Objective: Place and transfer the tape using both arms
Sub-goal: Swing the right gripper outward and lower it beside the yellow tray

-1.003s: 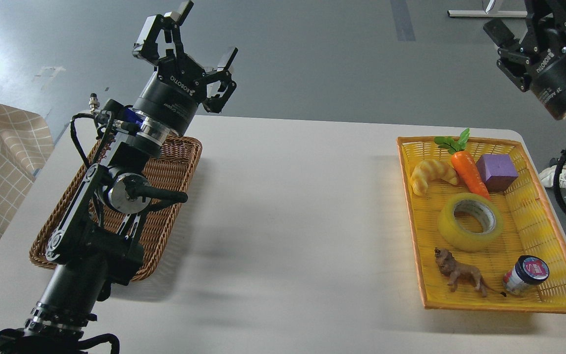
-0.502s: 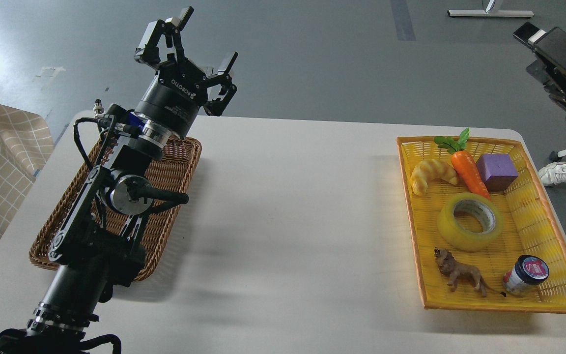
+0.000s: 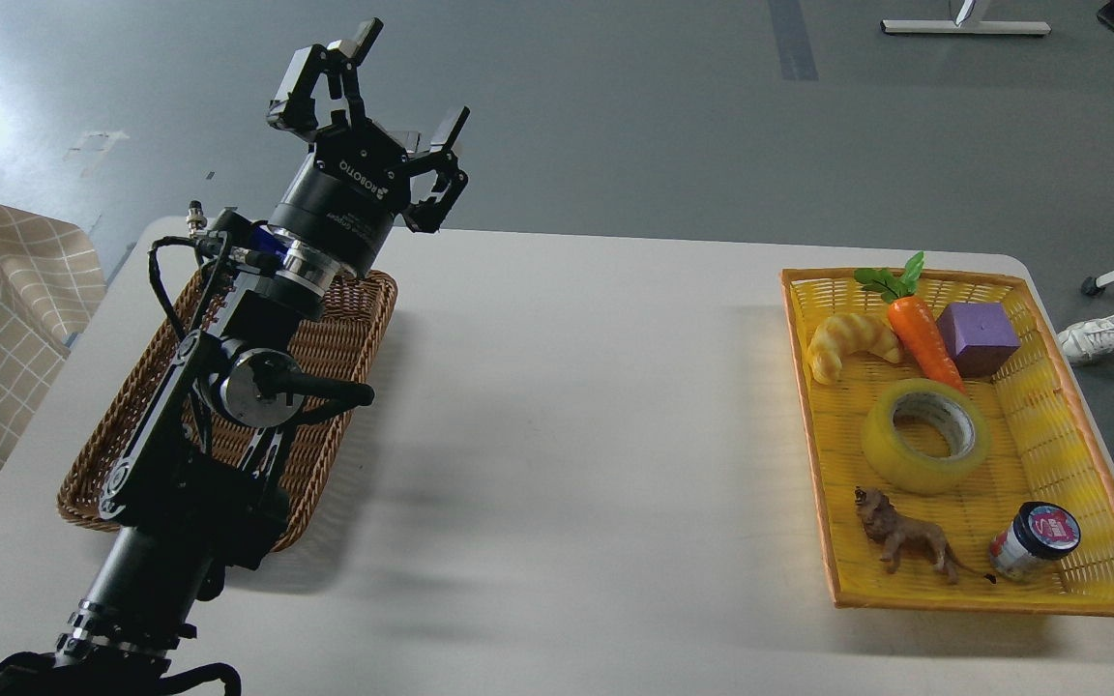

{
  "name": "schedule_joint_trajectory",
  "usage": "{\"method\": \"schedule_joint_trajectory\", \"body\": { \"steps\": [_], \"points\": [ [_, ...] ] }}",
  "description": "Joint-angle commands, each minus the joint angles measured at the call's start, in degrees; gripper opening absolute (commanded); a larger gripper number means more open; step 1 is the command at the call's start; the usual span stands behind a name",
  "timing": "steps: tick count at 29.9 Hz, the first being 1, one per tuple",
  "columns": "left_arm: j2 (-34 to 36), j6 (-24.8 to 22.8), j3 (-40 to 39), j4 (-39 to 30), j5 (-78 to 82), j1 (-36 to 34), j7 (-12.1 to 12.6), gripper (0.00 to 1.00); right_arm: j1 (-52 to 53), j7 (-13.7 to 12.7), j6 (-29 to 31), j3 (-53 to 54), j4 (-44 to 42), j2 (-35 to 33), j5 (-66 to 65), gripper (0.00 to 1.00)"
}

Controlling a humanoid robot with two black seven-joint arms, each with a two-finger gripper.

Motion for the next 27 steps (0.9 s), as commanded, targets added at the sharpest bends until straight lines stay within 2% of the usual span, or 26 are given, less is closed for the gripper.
{"method": "schedule_joint_trajectory", "body": {
  "steps": [1, 8, 16, 22, 27],
  "points": [
    [0.2, -0.2, 0.1, -0.1, -0.1, 0.3, 0.0, 0.98, -0.9, 0.2, 0.2, 0.2, -0.3, 0.2, -0.4, 1.00],
    [0.0, 0.0, 0.1, -0.2, 0.0, 0.4, 0.0, 0.98, -5.8, 0.1, 5.9, 0.0, -2.2, 0.0, -10.4, 1.00],
    [0.0, 0.2, 0.1, -0.4, 0.0, 0.4, 0.0, 0.98, -8.4, -0.6, 6.0, -3.3, -3.7, 0.5, -28.3, 1.00],
    [-0.1, 0.4, 0.1, -0.4, 0.0, 0.4, 0.0, 0.98, -8.0, -0.5, 5.8, -6.8, -8.4, 6.7, -45.3, 1.00],
    [-0.7, 0.5, 0.0, -0.4, -0.1, 0.5, 0.0, 0.98, -8.1, -0.4, 6.2, -9.6, -8.9, 8.2, -46.9, 1.00]
  ]
}}
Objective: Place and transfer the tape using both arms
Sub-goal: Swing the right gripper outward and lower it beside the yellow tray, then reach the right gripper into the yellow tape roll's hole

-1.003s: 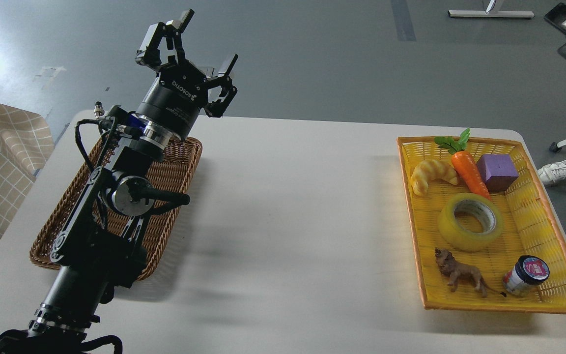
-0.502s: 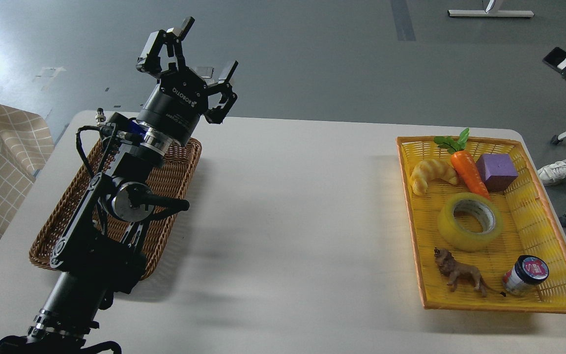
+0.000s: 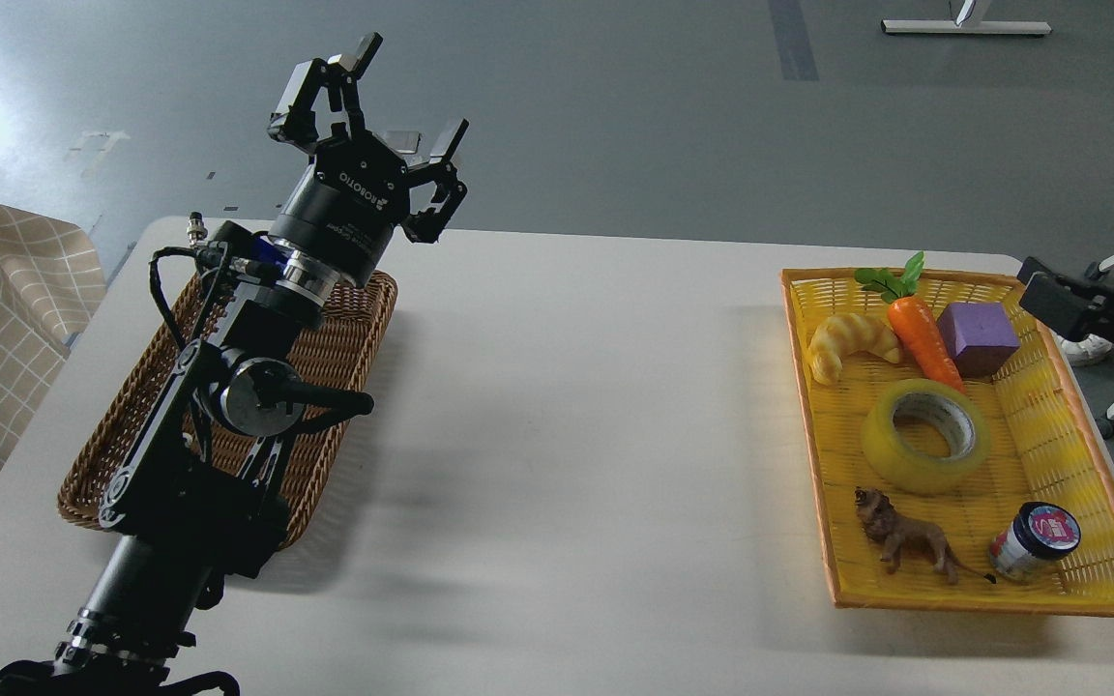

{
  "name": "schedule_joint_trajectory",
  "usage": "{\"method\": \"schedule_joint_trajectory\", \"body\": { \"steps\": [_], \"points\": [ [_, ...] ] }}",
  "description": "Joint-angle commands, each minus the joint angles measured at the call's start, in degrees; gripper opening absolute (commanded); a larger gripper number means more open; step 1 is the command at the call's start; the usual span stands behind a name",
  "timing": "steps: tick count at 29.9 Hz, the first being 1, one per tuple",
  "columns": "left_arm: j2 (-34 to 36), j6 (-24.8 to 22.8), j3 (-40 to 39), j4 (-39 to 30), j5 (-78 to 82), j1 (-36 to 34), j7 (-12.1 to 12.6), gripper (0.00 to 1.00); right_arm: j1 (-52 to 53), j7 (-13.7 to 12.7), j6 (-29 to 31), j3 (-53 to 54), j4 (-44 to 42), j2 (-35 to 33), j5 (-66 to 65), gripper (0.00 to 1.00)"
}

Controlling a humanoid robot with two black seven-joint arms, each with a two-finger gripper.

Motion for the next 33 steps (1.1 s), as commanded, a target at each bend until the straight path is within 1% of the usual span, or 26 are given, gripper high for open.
{"method": "schedule_joint_trajectory", "body": {
  "steps": [1, 9, 18, 33],
  "points": [
    [-0.6, 0.0, -0.1, 0.0, -0.1, 0.3, 0.0, 0.98, -0.1, 0.1, 0.4, -2.6, -0.2, 1.1, -0.6, 1.00],
    [-0.6, 0.0, -0.1, 0.0, -0.2, 0.7, 0.0, 0.98, -1.5, 0.1, 0.6, -3.2, -2.5, 3.0, -1.1, 1.00],
    [-0.7, 0.1, -0.1, 0.1, -0.6, 1.0, 0.0, 0.98, -4.4, -0.5, 1.4, -3.2, -4.2, 2.7, -1.2, 1.00],
    [-1.2, 0.9, -0.1, 0.0, -0.5, 2.4, 0.0, 0.98, -4.0, 0.9, 1.4, -2.8, -5.7, 3.2, 1.9, 1.00]
  ]
}}
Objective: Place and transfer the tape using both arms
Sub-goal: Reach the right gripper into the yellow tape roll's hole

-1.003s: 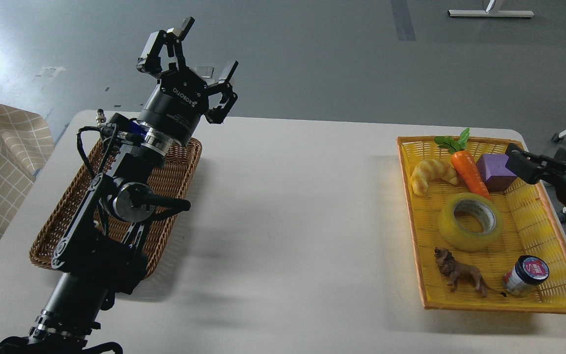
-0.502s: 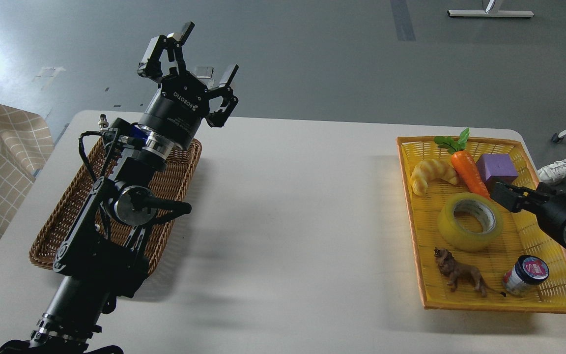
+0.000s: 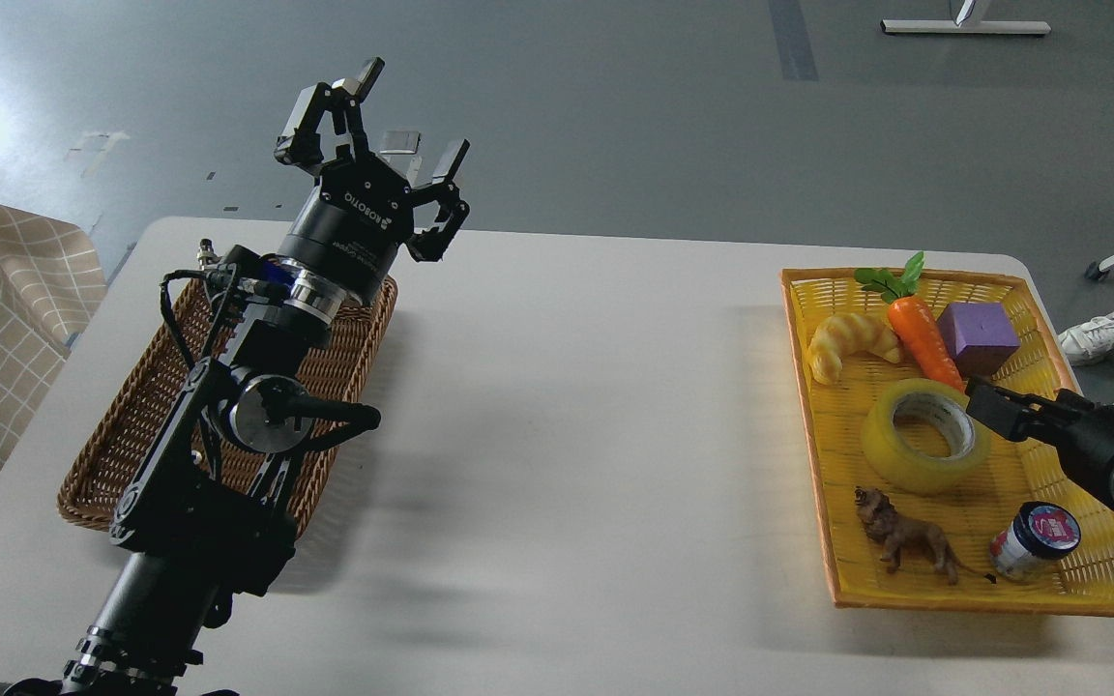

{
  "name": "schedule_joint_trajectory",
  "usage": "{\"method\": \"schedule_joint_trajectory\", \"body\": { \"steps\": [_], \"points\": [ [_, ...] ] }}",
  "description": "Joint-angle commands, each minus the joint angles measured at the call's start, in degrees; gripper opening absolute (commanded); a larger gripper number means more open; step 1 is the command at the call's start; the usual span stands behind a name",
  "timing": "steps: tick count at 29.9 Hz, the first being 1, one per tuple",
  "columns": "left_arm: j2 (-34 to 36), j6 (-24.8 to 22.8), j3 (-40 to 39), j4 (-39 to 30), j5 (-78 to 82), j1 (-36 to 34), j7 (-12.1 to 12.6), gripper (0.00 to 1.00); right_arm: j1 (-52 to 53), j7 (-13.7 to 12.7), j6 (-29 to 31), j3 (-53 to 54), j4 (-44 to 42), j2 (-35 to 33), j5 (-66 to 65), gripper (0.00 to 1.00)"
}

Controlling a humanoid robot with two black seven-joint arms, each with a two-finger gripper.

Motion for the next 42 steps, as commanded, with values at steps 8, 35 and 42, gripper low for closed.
{"method": "schedule_joint_trajectory", "body": {
  "steps": [8, 35, 42],
  "points": [
    [0.0, 0.0, 0.0, -0.1, 0.0, -0.1, 0.0, 0.98, 0.3, 0.0, -0.1, 0.1, -0.2, -0.9, 0.5, 1.00],
    [0.0, -0.2, 0.1, -0.2, 0.0, -0.5, 0.0, 0.98, 0.4, -0.3, -0.7, -6.1, -3.1, -2.2, -4.1, 0.98],
    [0.0, -0.2, 0.1, -0.3, 0.0, -0.5, 0.0, 0.98, 0.8, -0.2, -1.3, -6.7, -3.1, -1.9, -4.1, 0.97]
  ]
}}
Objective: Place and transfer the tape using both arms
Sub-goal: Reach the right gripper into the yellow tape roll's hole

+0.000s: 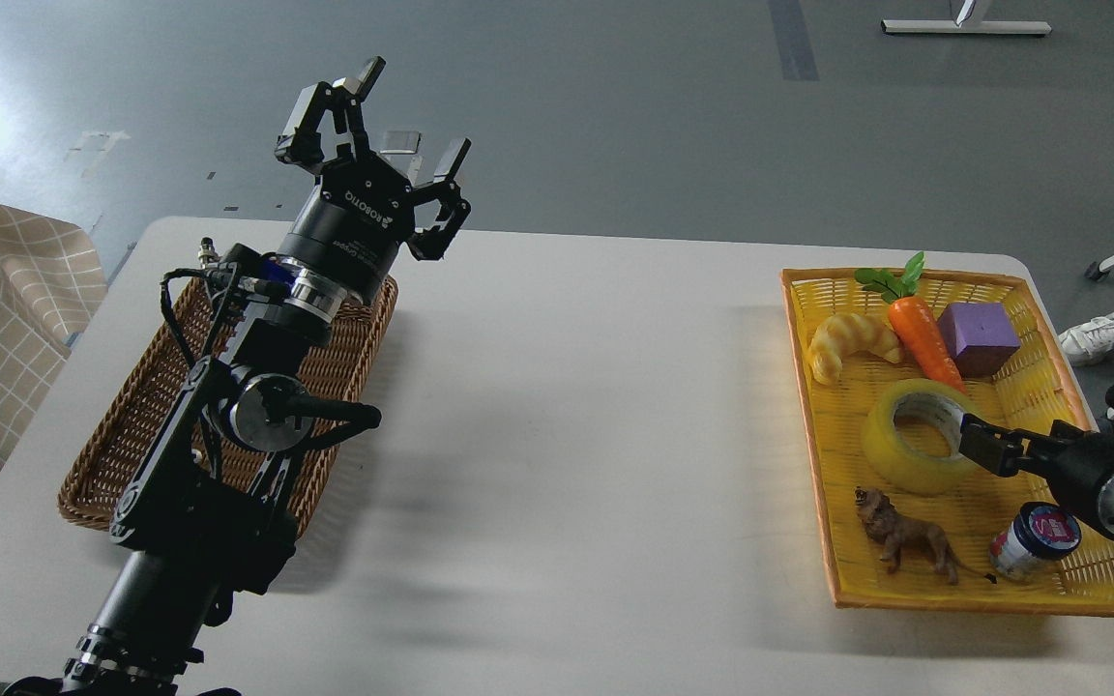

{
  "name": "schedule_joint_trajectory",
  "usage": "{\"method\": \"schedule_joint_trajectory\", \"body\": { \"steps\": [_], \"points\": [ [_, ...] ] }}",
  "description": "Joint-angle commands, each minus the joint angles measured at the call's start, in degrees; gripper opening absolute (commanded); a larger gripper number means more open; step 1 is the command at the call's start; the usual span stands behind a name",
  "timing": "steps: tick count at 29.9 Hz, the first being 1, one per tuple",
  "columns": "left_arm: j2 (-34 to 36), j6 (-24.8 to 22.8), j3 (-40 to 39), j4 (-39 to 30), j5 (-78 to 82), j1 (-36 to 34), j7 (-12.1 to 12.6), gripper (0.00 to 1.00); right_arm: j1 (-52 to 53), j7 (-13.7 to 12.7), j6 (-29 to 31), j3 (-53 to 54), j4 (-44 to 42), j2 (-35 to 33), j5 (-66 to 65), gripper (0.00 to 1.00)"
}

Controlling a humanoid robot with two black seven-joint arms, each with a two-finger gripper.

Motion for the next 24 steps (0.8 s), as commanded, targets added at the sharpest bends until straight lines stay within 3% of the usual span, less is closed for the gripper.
{"method": "schedule_joint_trajectory", "body": {
  "steps": [1, 19, 24],
  "points": [
    [0.0, 0.0, 0.0, 0.0, 0.0, 0.1, 0.0, 0.98, 0.9, 0.1, -0.2, -0.2, 0.0, 0.1, 0.0, 0.97],
    [0.0, -0.1, -0.1, 0.1, -0.1, 0.2, 0.0, 0.98, 3.0, -0.3, 0.3, -4.6, -0.4, 0.4, 0.0, 0.94],
    [0.0, -0.5, -0.1, 0.4, -0.2, 0.0, 0.0, 0.98, 3.4, -2.0, 0.3, -5.0, -0.3, 0.6, 0.0, 0.93]
  ]
}}
